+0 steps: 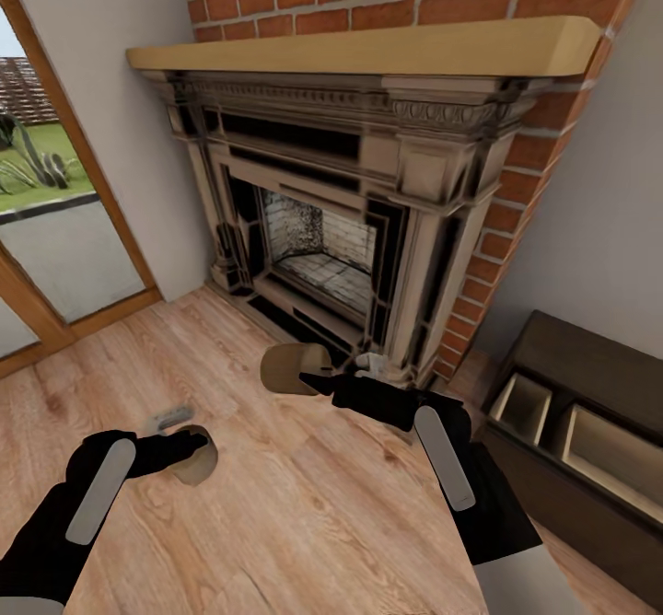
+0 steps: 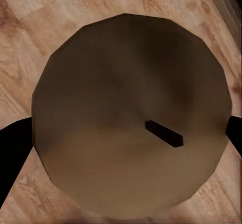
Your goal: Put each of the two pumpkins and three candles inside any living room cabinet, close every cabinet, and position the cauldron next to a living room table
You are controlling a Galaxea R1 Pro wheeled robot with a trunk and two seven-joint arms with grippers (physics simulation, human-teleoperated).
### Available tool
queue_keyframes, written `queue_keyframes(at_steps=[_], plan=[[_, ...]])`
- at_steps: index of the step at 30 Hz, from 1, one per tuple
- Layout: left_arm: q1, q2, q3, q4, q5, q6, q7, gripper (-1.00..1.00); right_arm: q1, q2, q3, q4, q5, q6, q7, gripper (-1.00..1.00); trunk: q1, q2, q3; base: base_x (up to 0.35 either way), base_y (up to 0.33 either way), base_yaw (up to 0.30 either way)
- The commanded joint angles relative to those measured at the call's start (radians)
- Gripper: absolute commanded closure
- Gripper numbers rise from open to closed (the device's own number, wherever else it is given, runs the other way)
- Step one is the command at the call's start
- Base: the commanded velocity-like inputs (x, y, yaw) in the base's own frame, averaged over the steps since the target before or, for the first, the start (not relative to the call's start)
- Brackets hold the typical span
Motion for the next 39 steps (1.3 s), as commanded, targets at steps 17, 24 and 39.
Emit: queue_keyframes(at_steps=[17,24,39], plan=[[-0.001,-0.001,-0.001,0.000,0.011,0.003,0.011,1.00,-0.001,0.001,-0.001,0.007,-0.007,0.006,0.003,1.00,-0.065,0.119,0.053,0.000,0.000,-0.281],[-0.001,-0.001,-0.001,0.002,0.011,0.001,0.011,1.00,-0.001,0.000,-0.001,0.007,-0.006,0.006,0.003,1.00,-0.092,0.168,0.075,0.000,0.000,-0.281],[-0.001,-0.007,-0.001,0.002,0.011,0.001,0.011,1.00,-0.001,0.000,-0.024,0.008,-0.007,0.006,0.003,1.00,-0.150,0.273,0.122,0.000,0.000,-0.281]])
